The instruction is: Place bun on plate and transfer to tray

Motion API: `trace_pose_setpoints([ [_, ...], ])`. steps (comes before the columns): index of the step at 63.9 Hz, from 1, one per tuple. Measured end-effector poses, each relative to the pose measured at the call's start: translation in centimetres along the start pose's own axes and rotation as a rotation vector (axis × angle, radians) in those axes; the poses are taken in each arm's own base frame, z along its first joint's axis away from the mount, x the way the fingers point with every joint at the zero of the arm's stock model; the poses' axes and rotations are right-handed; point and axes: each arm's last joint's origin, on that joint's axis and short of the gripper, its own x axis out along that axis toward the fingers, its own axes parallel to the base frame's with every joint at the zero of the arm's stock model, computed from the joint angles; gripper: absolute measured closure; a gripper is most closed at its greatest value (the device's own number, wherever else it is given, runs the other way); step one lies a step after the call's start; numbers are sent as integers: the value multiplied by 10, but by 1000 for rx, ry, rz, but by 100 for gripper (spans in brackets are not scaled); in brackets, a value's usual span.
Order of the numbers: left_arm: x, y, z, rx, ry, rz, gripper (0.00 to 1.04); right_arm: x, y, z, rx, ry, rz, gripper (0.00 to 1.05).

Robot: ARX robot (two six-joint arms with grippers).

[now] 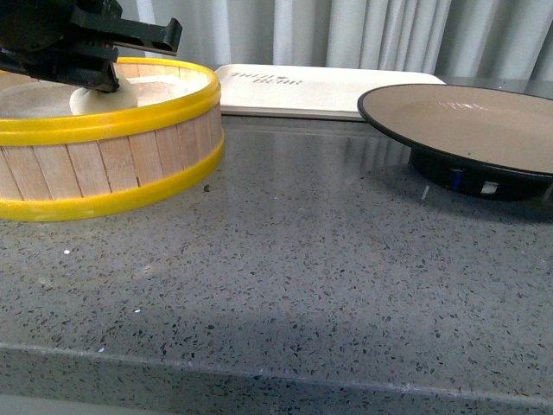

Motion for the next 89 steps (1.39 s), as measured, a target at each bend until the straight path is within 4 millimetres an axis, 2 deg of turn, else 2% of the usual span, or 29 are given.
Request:
trace_pose_setpoints([
  [15,-9,-1,12,-4,-27,-14,101,0,0,0,0,0,0,8],
  [23,-21,-3,28,-10,-66,-25,101,0,0,0,0,0,0,8],
  [25,-28,-6,38,-9,-93,-35,101,0,0,0,0,0,0,8],
  [36,-62,-33,79,10,-219,-117,101,0,0,0,0,0,0,8],
  [43,-82,-63,101,40,-284,-210,101,0,0,0,0,0,0,8],
  [47,-87,-91,111,82,-300,-276,101,0,0,0,0,0,0,8],
  [52,-84,-122,111,136,-272,-344,101,0,0,0,0,0,0,8],
  [58,-74,-159,102,214,-217,-392,101,0,0,0,0,0,0,8],
  [65,-66,-191,91,285,-172,-427,101,0,0,0,0,0,0,8],
  [74,-62,-217,81,330,-144,-458,101,0,0,0,0,0,0,8],
  [89,-56,-242,73,372,-123,-473,101,0,0,0,0,0,0,8],
])
